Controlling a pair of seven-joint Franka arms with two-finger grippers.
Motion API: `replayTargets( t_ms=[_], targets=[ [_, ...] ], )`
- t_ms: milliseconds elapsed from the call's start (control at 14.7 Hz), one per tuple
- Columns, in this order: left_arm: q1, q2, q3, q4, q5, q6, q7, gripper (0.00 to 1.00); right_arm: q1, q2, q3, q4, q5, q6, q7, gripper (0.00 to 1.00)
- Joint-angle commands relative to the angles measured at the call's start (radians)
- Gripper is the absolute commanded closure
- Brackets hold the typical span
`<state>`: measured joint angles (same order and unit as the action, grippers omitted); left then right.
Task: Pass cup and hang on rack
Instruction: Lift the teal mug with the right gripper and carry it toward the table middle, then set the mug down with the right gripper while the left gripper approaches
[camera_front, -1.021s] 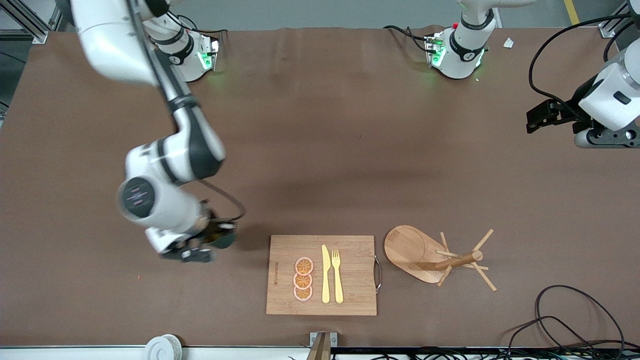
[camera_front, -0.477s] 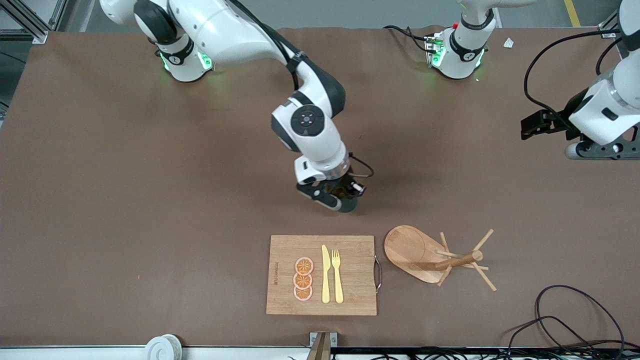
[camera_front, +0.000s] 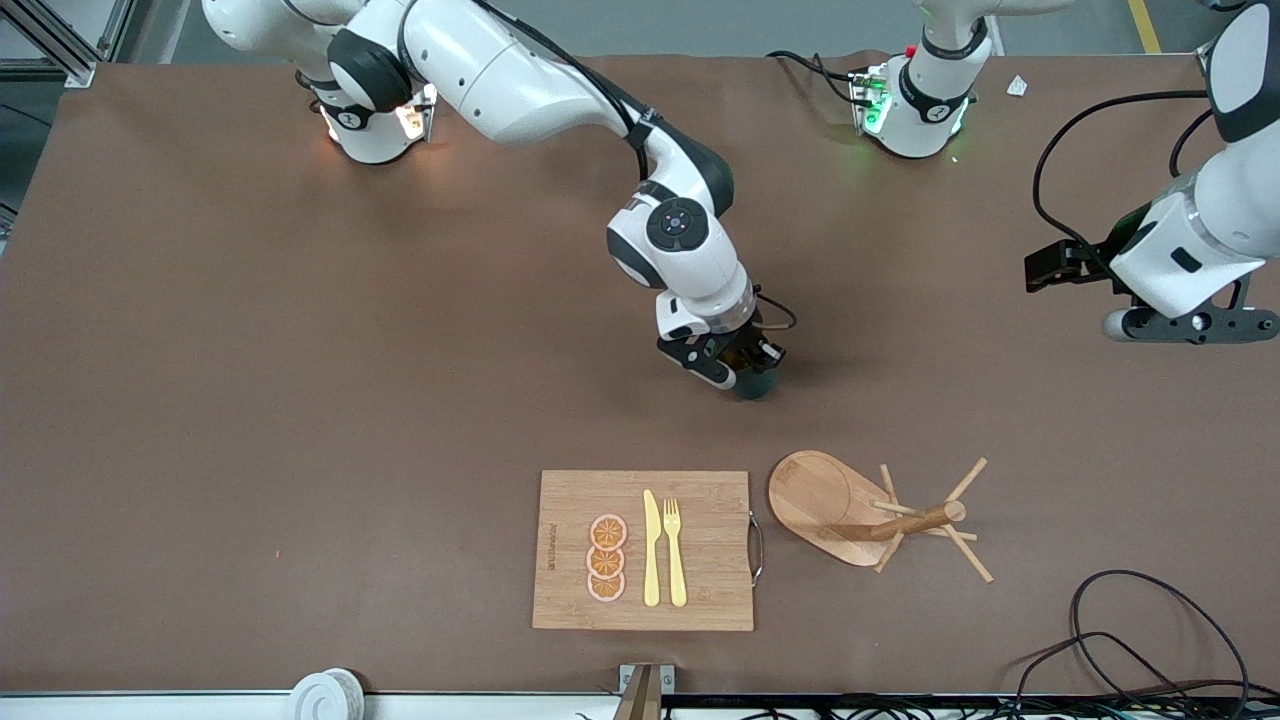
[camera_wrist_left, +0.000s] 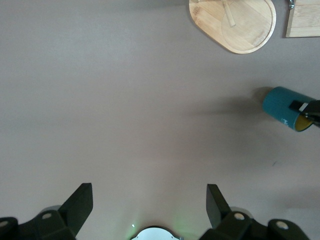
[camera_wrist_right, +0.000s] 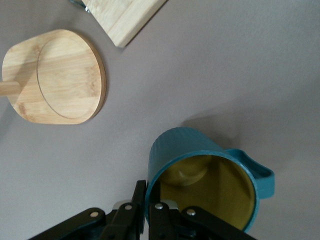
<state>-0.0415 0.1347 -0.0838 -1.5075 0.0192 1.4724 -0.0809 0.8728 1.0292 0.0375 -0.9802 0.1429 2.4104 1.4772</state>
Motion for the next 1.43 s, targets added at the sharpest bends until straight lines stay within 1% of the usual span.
replayTargets(
  t_ms=[0, 68, 136, 204, 272, 409, 477, 613, 749, 817, 885, 953, 1021, 1089, 1157, 1226, 1294, 1362],
  targets=[
    [-0.006, 0.019, -0.007, 0.007, -0.001, 0.032, -0.026, 0.0, -0.02, 0.005, 0.002, 0.026, 0.014, -0.011, 0.006, 0.54],
    [-0.006, 0.022, -0.007, 0.007, -0.014, 0.04, -0.034, 0.0, -0.026, -0.006, 0.002, 0.022, 0.012, -0.029, 0.008, 0.39],
    [-0.002, 0.025, -0.007, 0.007, -0.04, 0.048, -0.042, 0.0, -0.04, -0.026, 0.001, 0.023, 0.014, -0.072, 0.006, 0.3],
    [0.006, 0.029, -0.007, 0.007, -0.057, 0.049, -0.045, 0.0, -0.058, -0.046, 0.002, 0.023, 0.014, -0.095, 0.008, 0.04],
    [0.009, 0.029, -0.005, 0.007, -0.064, 0.051, -0.045, 0.0, -0.078, -0.076, 0.002, 0.022, 0.015, -0.102, 0.005, 0.0],
    [0.008, 0.031, -0.004, 0.007, -0.064, 0.049, -0.052, 0.0, -0.153, -0.123, 0.007, 0.02, 0.02, -0.103, -0.009, 0.0],
    [0.006, 0.034, -0.004, 0.007, -0.064, 0.049, -0.077, 0.0, -0.193, -0.148, 0.01, 0.02, 0.017, -0.126, -0.055, 0.0],
    [-0.015, 0.037, -0.008, 0.009, -0.064, 0.057, -0.153, 0.0, -0.279, -0.182, 0.016, 0.02, 0.023, -0.215, -0.282, 0.0],
    [-0.079, 0.049, -0.02, 0.006, -0.053, 0.081, -0.227, 0.0, -0.388, -0.227, 0.016, 0.02, 0.033, -0.351, -0.473, 0.0],
    [-0.109, 0.054, -0.021, 0.003, -0.05, 0.086, -0.287, 0.0, -0.437, -0.251, 0.013, 0.02, 0.032, -0.434, -0.661, 0.0],
    [-0.139, 0.063, -0.021, -0.009, -0.048, 0.097, -0.35, 0.0, -0.481, -0.267, 0.006, 0.02, 0.03, -0.504, -0.808, 0.0],
    [-0.176, 0.063, -0.021, -0.032, -0.048, 0.121, -0.415, 0.0, -0.53, -0.291, 0.002, 0.02, 0.029, -0.555, -0.899, 0.0],
    [-0.207, 0.063, -0.021, -0.057, -0.047, 0.147, -0.472, 0.0, -0.593, -0.304, 0.002, 0.02, 0.023, -0.595, -0.946, 0.0],
    [-0.242, 0.063, -0.021, -0.081, -0.036, 0.175, -0.537, 0.0, -0.633, -0.31, 0.001, 0.02, 0.017, -0.615, -0.956, 0.0],
    [-0.283, 0.063, -0.022, -0.109, -0.004, 0.205, -0.609, 0.0, -0.667, -0.327, -0.001, 0.014, -0.017, -0.634, -0.971, 0.0],
    [-0.326, 0.063, -0.022, -0.143, 0.027, 0.244, -0.681, 0.0, -0.696, -0.345, 0.002, -0.001, -0.099, -0.651, -1.047, 0.0],
    [-0.363, 0.063, -0.022, -0.178, 0.033, 0.293, -0.76, 0.0, -0.716, -0.377, 0.002, -0.029, -0.153, -0.652, -1.114, 0.0],
    [-0.385, 0.063, -0.022, -0.209, 0.033, 0.336, -0.822, 0.0, -0.744, -0.414, 0.002, -0.064, -0.169, -0.646, -1.135, 0.0]
  ],
)
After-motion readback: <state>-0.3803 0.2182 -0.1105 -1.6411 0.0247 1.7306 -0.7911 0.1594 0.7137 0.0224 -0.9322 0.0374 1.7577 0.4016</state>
